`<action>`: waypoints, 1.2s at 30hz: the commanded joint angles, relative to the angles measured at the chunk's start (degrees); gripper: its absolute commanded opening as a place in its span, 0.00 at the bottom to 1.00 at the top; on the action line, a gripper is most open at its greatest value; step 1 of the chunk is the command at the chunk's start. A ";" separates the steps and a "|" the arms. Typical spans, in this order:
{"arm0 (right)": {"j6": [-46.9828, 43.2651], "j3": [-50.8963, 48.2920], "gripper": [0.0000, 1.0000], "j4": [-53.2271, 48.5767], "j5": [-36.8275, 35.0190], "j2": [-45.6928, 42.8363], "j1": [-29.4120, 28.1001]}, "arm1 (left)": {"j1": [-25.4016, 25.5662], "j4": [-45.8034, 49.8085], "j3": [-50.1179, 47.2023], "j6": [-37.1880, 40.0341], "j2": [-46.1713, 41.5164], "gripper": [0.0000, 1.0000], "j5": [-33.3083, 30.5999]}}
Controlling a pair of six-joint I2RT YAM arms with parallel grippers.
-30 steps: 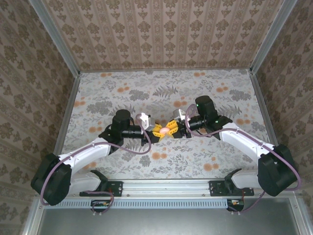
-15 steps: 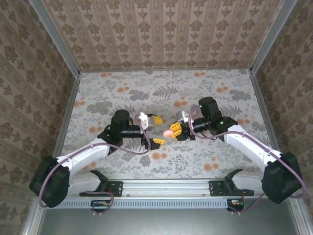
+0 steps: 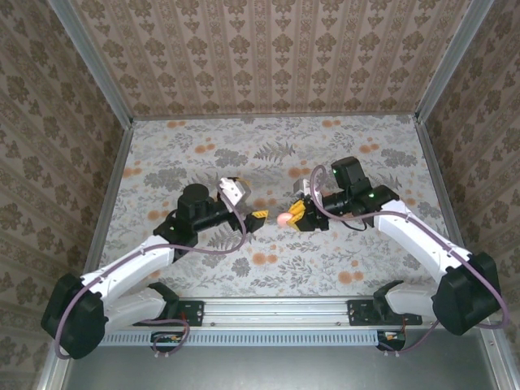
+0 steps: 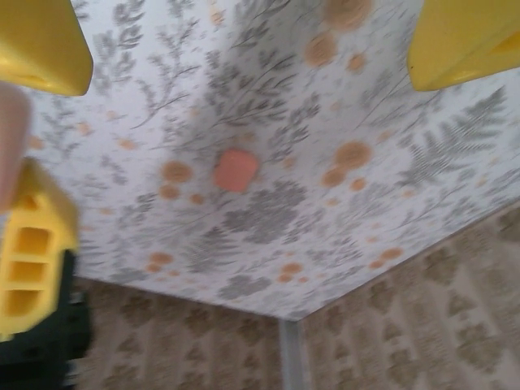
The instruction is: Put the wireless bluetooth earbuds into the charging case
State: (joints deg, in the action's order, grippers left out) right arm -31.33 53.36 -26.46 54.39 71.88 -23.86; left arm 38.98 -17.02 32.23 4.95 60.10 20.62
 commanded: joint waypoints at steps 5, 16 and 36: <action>9.00 4.61 0.23 -7.07 -7.89 6.36 1.81 | -0.21 8.82 0.81 0.54 -0.01 1.00 -14.67; 14.72 15.65 0.23 -12.57 -14.24 22.80 2.32 | -3.85 11.93 2.46 1.26 4.09 1.00 -17.24; 23.89 34.17 0.23 -19.44 -19.50 48.59 4.31 | -7.69 14.55 6.08 3.24 10.86 1.00 -16.38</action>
State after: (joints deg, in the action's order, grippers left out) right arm -9.96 85.36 -42.85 35.86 118.48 -19.90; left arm 31.73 -4.05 36.51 6.74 70.11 4.60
